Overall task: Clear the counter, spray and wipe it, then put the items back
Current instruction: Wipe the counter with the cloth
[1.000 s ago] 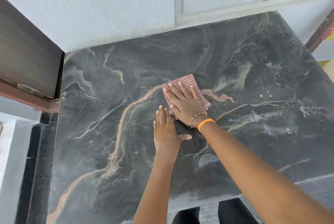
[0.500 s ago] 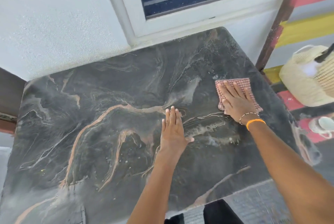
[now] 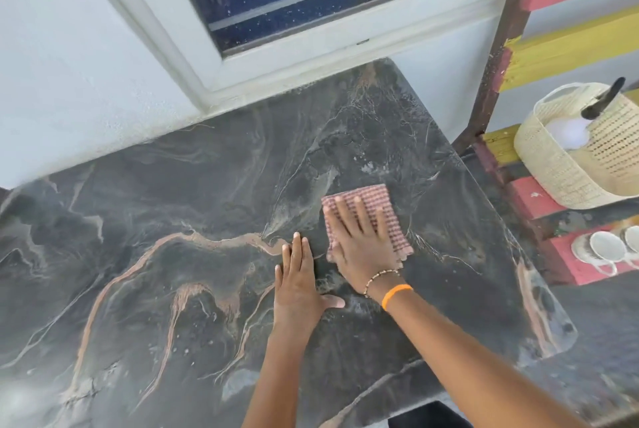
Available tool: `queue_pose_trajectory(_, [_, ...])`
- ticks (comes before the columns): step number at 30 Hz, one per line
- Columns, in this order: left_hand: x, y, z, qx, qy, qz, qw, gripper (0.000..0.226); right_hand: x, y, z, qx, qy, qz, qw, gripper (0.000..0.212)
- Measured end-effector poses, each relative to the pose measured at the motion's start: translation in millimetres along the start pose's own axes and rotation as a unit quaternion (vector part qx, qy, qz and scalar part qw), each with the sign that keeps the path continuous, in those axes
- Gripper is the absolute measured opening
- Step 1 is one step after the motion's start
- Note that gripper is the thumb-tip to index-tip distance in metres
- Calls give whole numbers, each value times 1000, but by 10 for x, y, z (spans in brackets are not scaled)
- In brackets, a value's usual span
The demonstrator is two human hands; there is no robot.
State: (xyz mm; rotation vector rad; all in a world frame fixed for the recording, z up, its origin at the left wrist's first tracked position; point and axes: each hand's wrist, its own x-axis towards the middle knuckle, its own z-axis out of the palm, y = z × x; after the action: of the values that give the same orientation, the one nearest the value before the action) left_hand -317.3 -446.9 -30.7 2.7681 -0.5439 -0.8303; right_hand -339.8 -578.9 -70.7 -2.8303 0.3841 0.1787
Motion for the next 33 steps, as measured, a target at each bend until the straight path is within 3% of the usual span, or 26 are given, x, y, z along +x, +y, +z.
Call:
queue_pose_trajectory(4, [-18,15,31,12,16,-62,998,125,517,-163,-54,-22,-28,-150,988,63])
queue_pose_trajectory(7, [-14,45,20,-10,61,-71,996,114,855,65,-175,-47,-20,-153,987,63])
queue_pose_trajectory(9, [-1,75,-4,-47,110,-74,990,87,1001,327,-271,-42,-9,-117,992,62])
queue_pose_trajectory(12, [66,167,-55,-88,202,-70,973,23,1104,856,-403,-29,19,-33,999,60])
queue_pose_trajectory(13, [104,212,-65,-84,218,-68,970,19,1107,1048,-442,-27,28,-4,999,59])
queue_pose_trajectory(17, [240,352,-64,-64,230,-57,969,16,917,1565,-517,-14,51,100,994,58])
queue_pose_trajectory(21, [312,420,-54,-81,238,-54,966,56,523,1414,-417,10,59,181,982,61])
queue_pose_trajectory(23, [354,421,-44,-92,232,-74,966,59,369,1188,-357,5,49,187,981,62])
queue_pose_trajectory(28, [411,260,-51,-89,203,-117,968,65,389,519,-213,-14,4,15,1000,65])
queue_pose_trajectory(33, [489,215,-116,-84,197,-134,967,64,1063,26,-207,-20,-25,-162,986,63])
